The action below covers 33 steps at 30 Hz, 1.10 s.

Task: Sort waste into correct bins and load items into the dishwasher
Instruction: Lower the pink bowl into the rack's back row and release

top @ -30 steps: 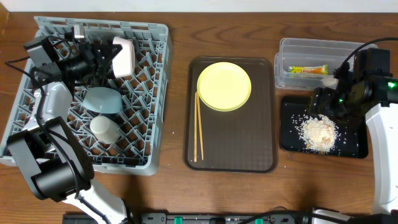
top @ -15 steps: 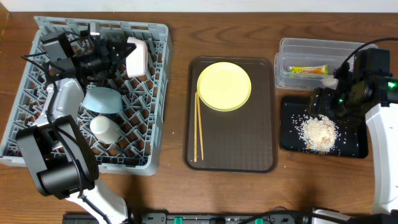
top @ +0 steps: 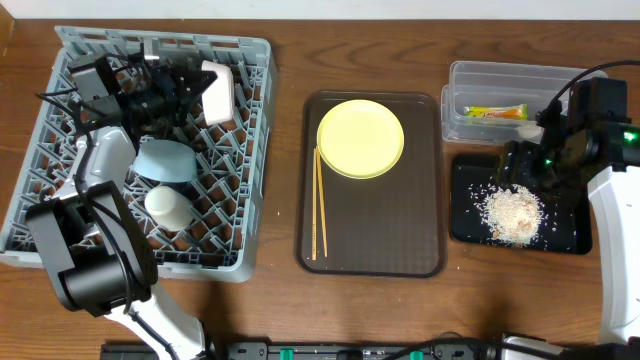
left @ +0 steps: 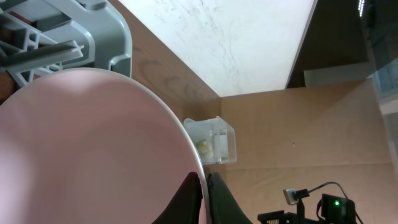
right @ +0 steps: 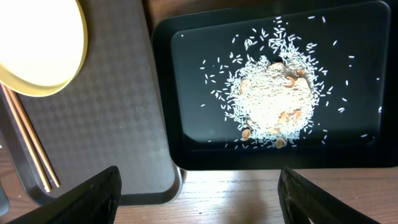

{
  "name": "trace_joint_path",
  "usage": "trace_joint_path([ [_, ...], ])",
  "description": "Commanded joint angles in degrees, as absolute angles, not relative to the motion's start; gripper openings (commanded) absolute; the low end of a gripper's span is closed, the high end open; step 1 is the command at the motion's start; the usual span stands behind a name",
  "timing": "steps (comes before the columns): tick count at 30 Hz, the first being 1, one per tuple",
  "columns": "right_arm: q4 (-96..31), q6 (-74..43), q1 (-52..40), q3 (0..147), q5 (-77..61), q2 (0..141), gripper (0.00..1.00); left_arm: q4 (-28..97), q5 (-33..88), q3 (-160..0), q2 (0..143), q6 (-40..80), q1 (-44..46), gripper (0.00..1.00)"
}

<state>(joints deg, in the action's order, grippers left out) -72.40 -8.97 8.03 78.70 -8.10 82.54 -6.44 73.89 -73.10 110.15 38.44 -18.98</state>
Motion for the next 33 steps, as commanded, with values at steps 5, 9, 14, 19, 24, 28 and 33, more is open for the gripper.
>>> trace_joint_path([
  [5, -72.5, -9.6, 8.7, 79.1, -7.9, 81.6, 0.79, -5.3, 69.8, -72.2, 113.5, 38.1, -22.2, 0.32],
  [9, -72.5, -9.6, 8.7, 79.1, -7.9, 81.6, 0.79, -5.3, 69.3, -72.2, 113.5, 38.0, -24.9, 0.5],
  [14, -72.5, -9.6, 8.7, 79.1, -7.9, 81.6, 0.79, -5.3, 68.8, -72.2, 113.5, 38.0, -28.0, 0.73],
  [19, -72.7, -9.6, 8.7, 79.1, -7.9, 81.6, 0.79, -5.3, 68.7, -72.2, 113.4, 38.0, -30.4, 0.79],
  [24, -72.7, -9.6, 8.7, 79.1, -7.9, 81.6, 0.79, -5.3, 69.4, -72.2, 112.6, 38.0, -32.3, 0.8],
  [28, -72.6, -9.6, 8.7, 79.1, -7.9, 81.6, 0.79, -5.7, 69.9, -72.2, 109.4, 38.0, -32.4, 0.81],
  [33, -72.6, -9.6, 8.7, 79.1, -7.9, 81.6, 0.79, -4.6, 70.1, -72.2, 103.4, 38.0, -30.6, 0.81],
])
